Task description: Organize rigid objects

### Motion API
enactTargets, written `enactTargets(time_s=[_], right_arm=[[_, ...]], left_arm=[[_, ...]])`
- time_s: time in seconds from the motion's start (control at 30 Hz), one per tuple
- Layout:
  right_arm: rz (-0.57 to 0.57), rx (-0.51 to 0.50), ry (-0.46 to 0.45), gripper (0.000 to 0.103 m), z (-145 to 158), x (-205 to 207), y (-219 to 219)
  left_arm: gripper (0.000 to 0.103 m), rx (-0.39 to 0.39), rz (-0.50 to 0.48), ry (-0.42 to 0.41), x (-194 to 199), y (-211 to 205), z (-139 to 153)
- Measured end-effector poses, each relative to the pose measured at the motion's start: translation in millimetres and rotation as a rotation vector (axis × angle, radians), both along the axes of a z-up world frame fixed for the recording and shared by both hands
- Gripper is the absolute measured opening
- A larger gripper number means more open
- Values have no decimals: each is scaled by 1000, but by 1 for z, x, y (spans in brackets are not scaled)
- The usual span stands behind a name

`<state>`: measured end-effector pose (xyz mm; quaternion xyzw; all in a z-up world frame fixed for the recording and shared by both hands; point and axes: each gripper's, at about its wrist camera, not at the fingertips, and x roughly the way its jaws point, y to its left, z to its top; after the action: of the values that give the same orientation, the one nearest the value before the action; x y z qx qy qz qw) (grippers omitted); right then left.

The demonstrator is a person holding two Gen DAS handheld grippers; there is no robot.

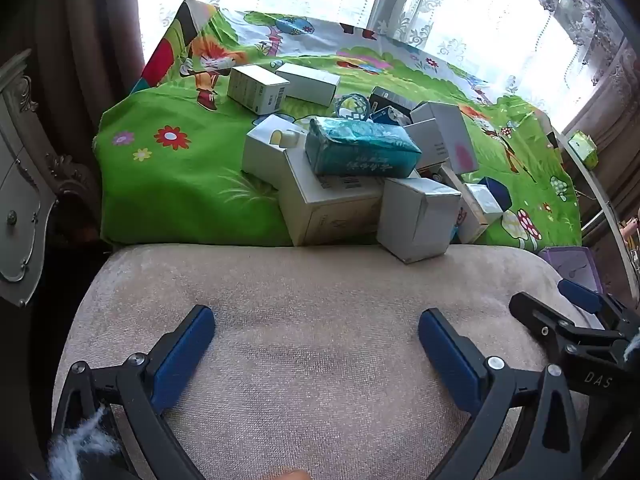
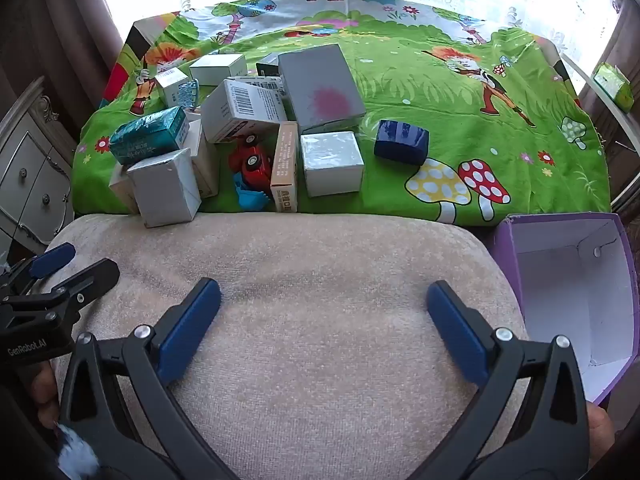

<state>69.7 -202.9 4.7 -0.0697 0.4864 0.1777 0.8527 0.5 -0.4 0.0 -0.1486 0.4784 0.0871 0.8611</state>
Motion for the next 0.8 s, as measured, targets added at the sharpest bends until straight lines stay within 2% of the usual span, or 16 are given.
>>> enactTargets(time_s=[0.8], right_arm=[[-1,10,-3,103,0,0,0]], left_arm=[[103,20,19,-7,1,1,-1]])
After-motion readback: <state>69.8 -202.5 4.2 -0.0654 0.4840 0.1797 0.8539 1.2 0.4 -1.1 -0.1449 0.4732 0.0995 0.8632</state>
